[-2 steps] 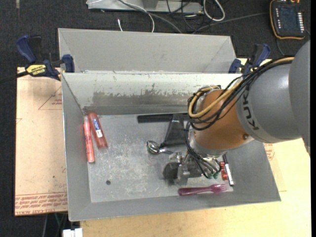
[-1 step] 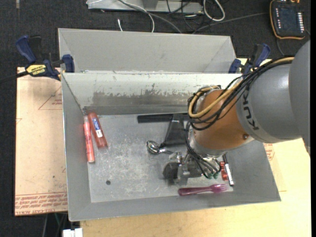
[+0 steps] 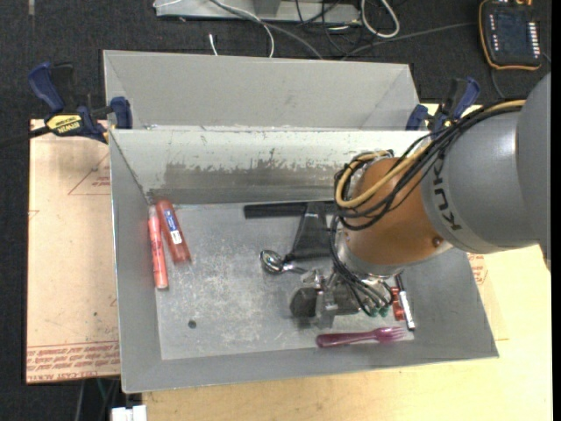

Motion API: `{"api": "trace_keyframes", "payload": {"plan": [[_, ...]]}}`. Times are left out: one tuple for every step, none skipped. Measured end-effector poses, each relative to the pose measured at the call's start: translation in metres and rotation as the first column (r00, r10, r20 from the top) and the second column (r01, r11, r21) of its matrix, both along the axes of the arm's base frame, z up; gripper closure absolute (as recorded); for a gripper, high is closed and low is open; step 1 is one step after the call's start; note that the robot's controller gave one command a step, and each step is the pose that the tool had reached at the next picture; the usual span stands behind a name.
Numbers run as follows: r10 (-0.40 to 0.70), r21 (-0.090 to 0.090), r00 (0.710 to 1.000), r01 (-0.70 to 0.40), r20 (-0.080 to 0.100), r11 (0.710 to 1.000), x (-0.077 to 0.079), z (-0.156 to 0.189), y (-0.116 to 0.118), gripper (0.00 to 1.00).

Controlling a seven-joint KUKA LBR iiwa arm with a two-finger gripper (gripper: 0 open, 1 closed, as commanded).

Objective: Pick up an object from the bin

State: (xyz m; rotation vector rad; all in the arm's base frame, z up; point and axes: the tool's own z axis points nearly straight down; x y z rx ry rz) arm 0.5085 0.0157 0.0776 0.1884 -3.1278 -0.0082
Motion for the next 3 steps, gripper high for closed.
{"api": "trace_keyframes", "payload": {"plan": [[-0.001, 0.0, 1.0, 0.001, 0.0, 1.0, 0.0, 0.009, 0.0, 1.0], [-0.001, 0.0, 1.0, 0.001, 0.002, 1.0, 0.001, 0.018, 0.0, 1.0], [-0.001, 0.001, 1.0, 0.001, -0.002, 1.0, 0.0, 0.035, 0.001, 1.0]]}}
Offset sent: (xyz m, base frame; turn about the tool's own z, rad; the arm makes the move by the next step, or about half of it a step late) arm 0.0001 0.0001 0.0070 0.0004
